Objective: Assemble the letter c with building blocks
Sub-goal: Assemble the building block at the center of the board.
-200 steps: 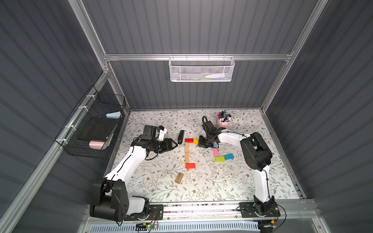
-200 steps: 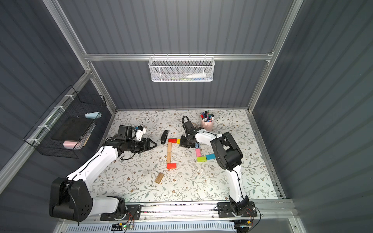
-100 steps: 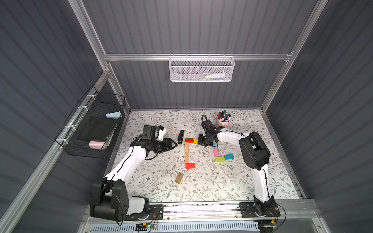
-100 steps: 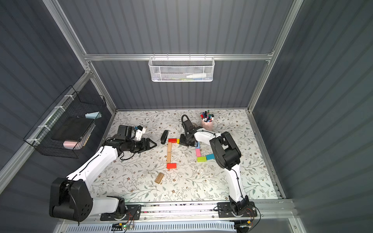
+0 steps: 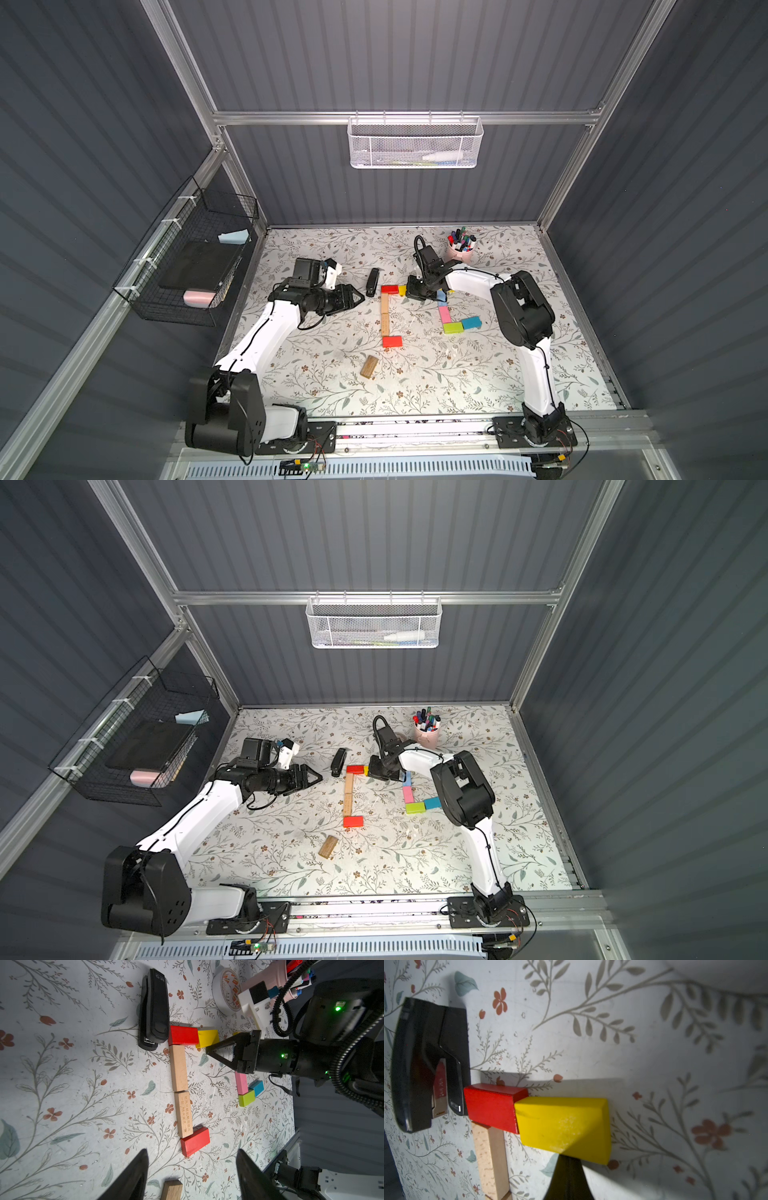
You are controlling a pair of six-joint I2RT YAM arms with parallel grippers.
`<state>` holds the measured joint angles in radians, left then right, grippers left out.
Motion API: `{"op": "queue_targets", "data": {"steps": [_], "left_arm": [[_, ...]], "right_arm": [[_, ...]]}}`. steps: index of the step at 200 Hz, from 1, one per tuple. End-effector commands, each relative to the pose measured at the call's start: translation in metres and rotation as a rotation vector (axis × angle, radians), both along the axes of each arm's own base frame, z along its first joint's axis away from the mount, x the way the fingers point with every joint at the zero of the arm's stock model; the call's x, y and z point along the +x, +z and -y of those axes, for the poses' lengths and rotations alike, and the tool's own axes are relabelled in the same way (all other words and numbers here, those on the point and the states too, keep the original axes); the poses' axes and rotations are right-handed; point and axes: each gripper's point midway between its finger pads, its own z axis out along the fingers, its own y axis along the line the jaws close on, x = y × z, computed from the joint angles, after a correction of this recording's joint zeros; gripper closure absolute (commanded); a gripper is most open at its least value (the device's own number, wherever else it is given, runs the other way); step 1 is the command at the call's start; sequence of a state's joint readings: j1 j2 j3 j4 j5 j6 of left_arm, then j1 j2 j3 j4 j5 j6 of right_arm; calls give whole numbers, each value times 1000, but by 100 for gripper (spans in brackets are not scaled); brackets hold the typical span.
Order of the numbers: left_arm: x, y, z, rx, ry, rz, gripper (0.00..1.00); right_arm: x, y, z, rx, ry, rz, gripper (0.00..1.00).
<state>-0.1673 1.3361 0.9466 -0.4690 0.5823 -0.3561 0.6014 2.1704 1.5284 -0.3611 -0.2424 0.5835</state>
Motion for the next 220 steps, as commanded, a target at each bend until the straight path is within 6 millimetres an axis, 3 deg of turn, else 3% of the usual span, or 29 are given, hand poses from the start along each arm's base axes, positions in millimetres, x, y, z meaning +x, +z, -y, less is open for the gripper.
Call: {"op": "queue_targets", "data": {"steps": [1,54,82,106,163,187,220], "left_arm": [[-2,3,0,-6,-18,17,35],[-2,3,-1,-5,-16,15,35],[-2,0,-2,8,-14,9,34],[-1,-8,-9,52,8,-6,32],[-5,-13,-13,63,41,-39,28],[-10,-12,-9,30,19,-53,28],[-11,-18,-12,-18,12,-82,28]], "right_arm": [[1,-10,-1,-6,-10,-28,100],[0,0,-4,4,-5,-14,100],[-3,28,-6,36,1,48,100],[-13,60,-3,63,12,115,90],[-69,105,13,58,153,212,54],[-99,109,12,10,284,245,42],[-142,112,-6,-73,453,326,36]]}}
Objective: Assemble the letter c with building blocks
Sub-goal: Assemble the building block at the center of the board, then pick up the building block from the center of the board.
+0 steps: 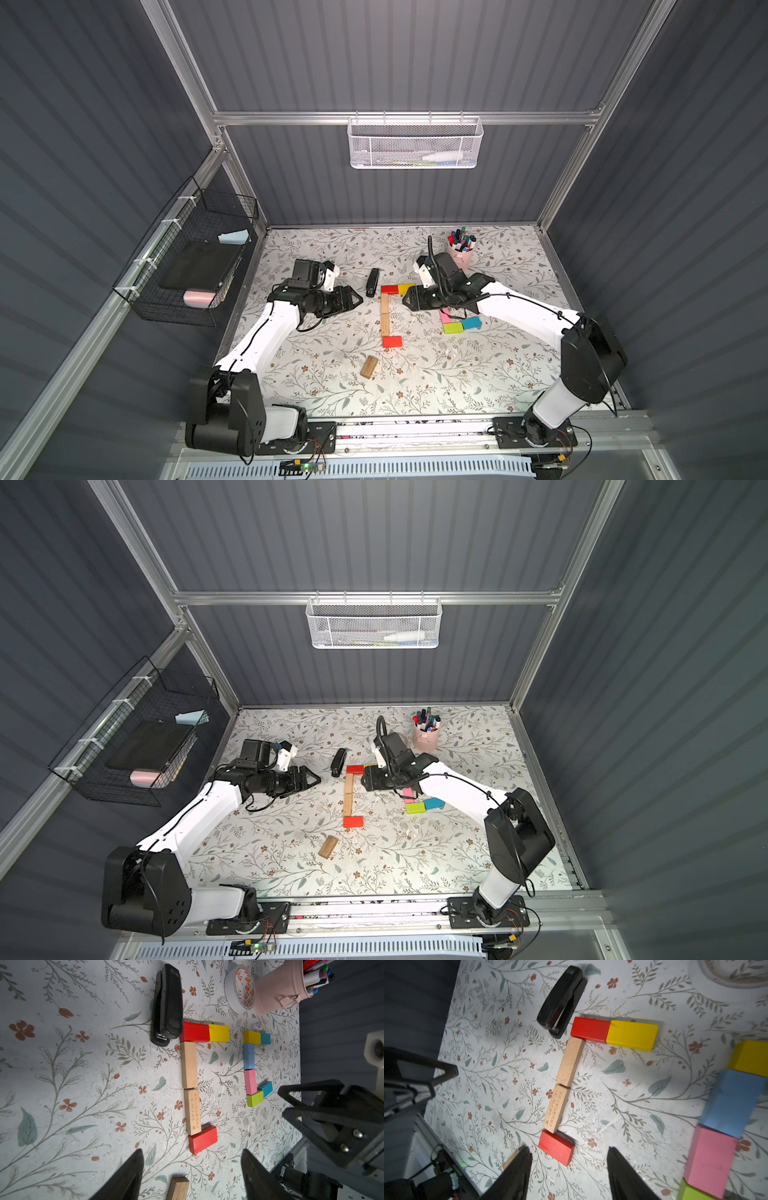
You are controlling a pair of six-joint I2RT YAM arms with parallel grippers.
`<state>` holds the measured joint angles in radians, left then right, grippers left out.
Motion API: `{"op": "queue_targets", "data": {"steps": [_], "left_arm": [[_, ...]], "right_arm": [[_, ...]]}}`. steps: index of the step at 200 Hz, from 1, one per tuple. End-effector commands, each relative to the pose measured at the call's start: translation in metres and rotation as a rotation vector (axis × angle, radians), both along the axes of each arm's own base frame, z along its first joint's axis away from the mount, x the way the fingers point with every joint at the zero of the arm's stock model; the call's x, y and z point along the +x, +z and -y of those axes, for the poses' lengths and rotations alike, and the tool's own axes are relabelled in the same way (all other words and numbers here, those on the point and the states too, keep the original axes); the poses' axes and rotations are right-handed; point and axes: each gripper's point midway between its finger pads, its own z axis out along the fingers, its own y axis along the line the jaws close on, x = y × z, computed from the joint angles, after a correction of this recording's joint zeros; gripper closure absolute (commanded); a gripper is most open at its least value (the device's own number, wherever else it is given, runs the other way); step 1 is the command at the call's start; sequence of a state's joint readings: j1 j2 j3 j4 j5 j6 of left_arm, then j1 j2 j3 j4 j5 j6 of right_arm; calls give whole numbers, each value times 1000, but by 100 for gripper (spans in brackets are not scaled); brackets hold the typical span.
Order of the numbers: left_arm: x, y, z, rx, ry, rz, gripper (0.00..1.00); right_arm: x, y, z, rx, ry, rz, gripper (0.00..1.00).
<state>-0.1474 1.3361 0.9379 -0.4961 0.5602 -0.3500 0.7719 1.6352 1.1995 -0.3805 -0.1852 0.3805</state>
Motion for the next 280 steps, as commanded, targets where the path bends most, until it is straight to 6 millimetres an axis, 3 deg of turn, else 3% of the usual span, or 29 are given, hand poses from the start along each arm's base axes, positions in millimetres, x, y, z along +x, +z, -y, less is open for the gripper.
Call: {"op": "queue_targets", "data": {"steps": [1,49,87,120,200,280], "left_arm": [[-8,-9,-2,-47,-15,-53,28],[-10,-6,-10,-145,-20,-58,29],[-4,-2,-22,-302,-37,-65,29],[-1,1,-27,-381,-29,-64,30],[-6,6,-27,-377,-32,-42,30],[-6,7,-27,-376,-33,-38,31]], "right_arm": [[-34,-6,-5,-110,137,69,36],[-94,-10,-55,-187,313,179,27],[-131,-38,-86,-275,420,188,20],[-148,-62,-104,-362,467,180,16],[-150,-97,-117,-461,465,179,14],[-143,-107,-116,-495,485,221,13]]}}
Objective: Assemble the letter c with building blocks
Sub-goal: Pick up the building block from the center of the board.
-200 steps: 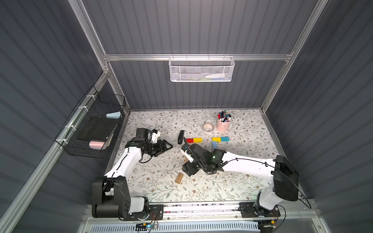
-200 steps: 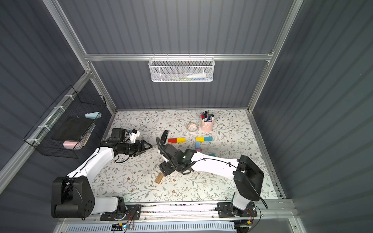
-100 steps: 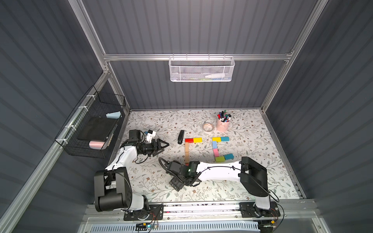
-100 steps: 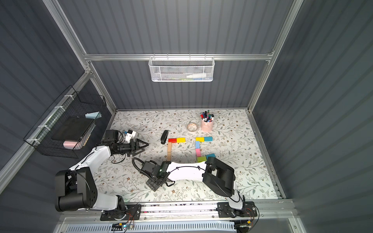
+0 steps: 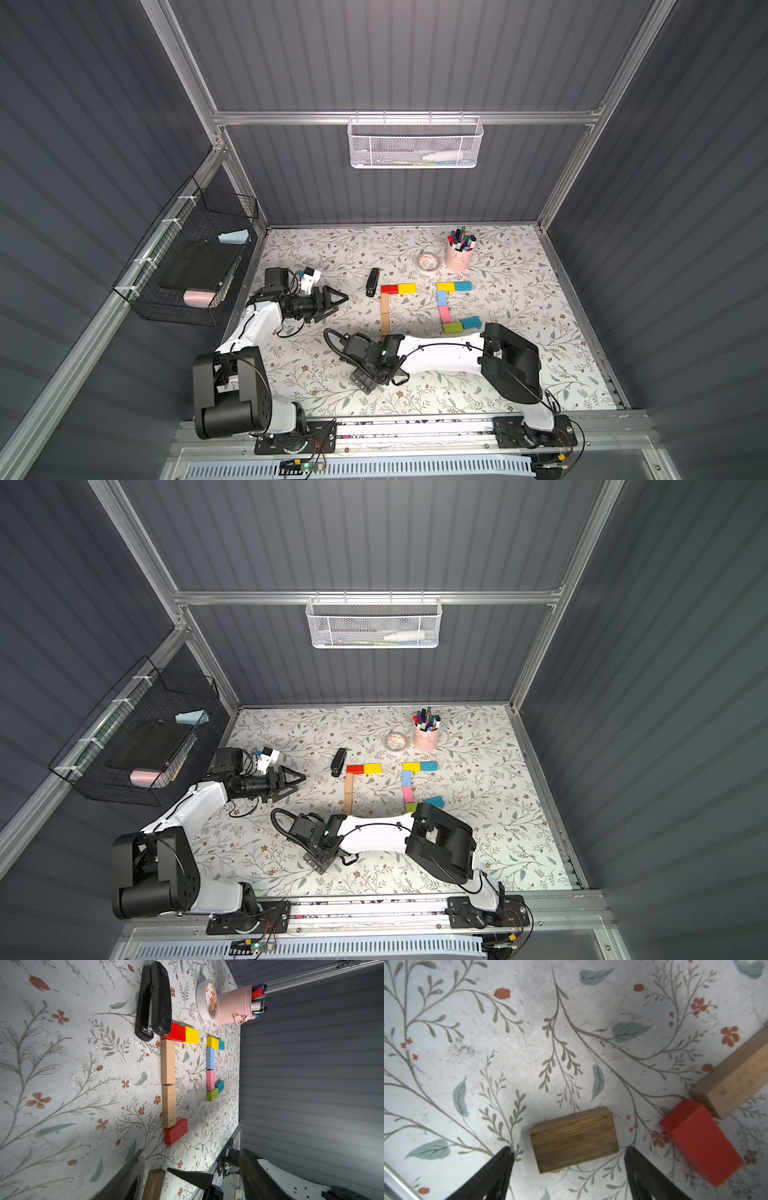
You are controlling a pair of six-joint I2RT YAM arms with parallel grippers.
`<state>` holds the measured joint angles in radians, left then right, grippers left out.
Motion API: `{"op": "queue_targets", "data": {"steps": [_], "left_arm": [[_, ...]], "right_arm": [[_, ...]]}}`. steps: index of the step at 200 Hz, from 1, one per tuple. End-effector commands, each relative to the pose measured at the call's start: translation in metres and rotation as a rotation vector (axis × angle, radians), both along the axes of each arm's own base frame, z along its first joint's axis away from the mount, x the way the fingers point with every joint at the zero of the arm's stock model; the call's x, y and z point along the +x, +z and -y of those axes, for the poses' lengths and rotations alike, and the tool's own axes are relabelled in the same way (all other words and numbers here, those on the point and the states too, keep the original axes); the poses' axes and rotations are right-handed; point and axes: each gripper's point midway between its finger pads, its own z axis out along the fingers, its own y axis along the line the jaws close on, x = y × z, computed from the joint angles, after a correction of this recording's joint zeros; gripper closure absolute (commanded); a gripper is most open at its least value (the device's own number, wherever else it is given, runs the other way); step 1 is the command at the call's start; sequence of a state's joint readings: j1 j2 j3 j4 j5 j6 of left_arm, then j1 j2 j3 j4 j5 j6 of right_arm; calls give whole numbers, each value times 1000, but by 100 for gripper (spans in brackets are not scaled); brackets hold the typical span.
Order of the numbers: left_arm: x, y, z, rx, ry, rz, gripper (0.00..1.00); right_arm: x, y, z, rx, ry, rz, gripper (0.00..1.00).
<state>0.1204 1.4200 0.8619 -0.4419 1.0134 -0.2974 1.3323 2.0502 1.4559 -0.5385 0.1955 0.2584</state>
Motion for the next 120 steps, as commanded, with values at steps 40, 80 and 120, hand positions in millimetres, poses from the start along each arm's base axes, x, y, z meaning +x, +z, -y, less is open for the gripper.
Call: {"op": "queue_targets", "data": {"steps": [40,80,120], "left_arm": [[-5,6,3,-8,-24,38,31],[-5,5,2,-4,-22,34,31],[-6,2,4,-16,-30,22,30]], "right_arm": [[3,-5,-4,-9,50,7,23],[1,-12,-1,-18,55,-20,24],[0,-21,2,-48,60,-29,24]]}}
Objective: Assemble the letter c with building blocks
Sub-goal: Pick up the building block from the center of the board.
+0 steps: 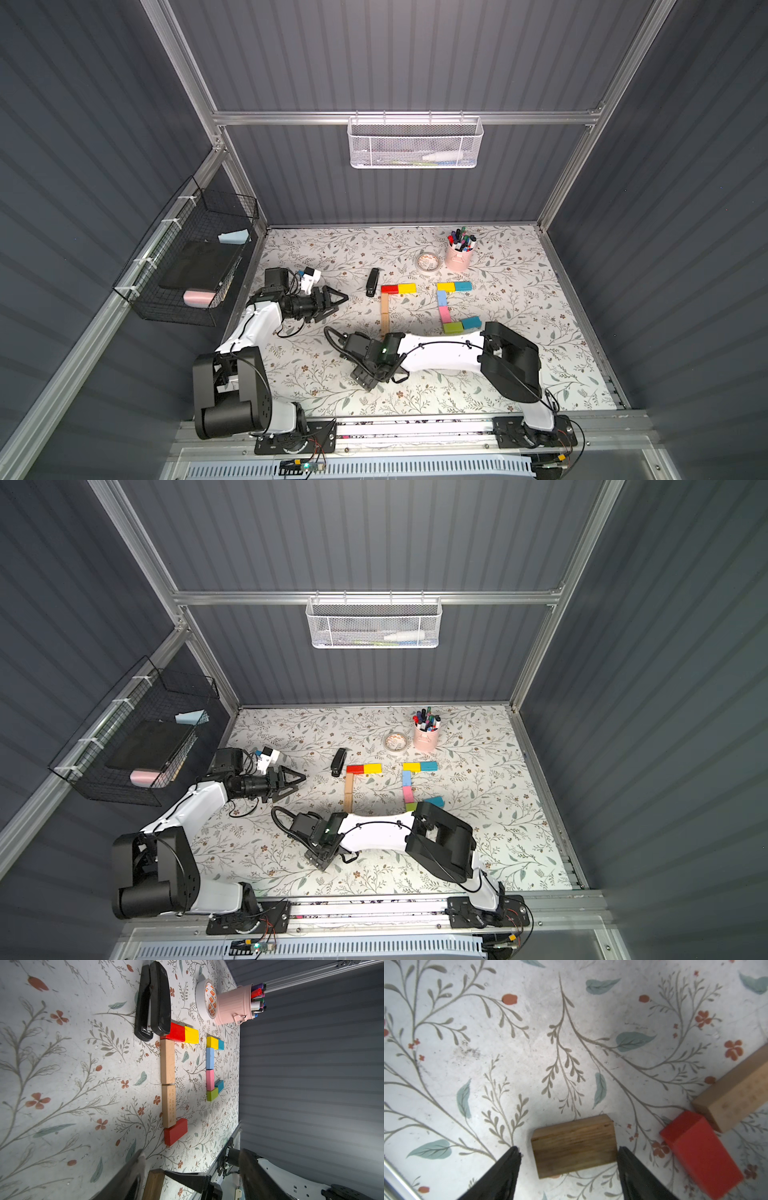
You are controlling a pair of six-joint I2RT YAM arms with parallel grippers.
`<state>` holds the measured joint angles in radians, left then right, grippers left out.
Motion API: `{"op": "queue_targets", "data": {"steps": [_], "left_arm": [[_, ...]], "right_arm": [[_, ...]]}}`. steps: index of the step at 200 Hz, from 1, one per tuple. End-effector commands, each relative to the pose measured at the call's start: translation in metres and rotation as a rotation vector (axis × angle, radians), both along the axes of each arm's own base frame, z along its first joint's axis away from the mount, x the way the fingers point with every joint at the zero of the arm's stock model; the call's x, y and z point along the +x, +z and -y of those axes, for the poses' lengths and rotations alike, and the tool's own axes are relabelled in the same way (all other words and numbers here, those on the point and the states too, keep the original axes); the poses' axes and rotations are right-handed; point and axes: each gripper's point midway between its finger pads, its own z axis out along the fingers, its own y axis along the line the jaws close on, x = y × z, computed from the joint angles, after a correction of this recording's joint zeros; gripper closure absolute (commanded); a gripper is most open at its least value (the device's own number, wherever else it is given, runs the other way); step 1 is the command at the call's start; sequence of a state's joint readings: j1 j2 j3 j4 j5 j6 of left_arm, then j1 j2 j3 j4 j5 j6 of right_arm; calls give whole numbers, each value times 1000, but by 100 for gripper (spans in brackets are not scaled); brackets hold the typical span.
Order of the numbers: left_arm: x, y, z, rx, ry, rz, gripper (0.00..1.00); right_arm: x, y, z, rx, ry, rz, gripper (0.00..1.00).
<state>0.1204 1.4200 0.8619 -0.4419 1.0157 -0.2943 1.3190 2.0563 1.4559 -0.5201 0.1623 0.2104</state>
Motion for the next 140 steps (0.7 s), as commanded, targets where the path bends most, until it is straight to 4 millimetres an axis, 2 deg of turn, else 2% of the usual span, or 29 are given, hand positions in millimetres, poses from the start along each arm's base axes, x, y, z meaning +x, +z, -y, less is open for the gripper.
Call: {"op": "queue_targets", "data": {"steps": [1,41,84,111,140], "left_arm": [[-6,1,3,-15,-27,19,30],[-6,1,3,-12,-26,20,30],[-6,-1,3,-13,-26,12,30],[-6,-3,3,-10,-24,4,30],[-6,-6,1,8,-14,0,30]], "right_arm": [[-1,-19,5,-56,18,-15,24],[-1,-23,7,-79,16,-17,29],[0,-22,7,-72,13,-22,39],[3,-14,3,-23,0,-34,46],[10,5,2,80,-55,-57,52]]}}
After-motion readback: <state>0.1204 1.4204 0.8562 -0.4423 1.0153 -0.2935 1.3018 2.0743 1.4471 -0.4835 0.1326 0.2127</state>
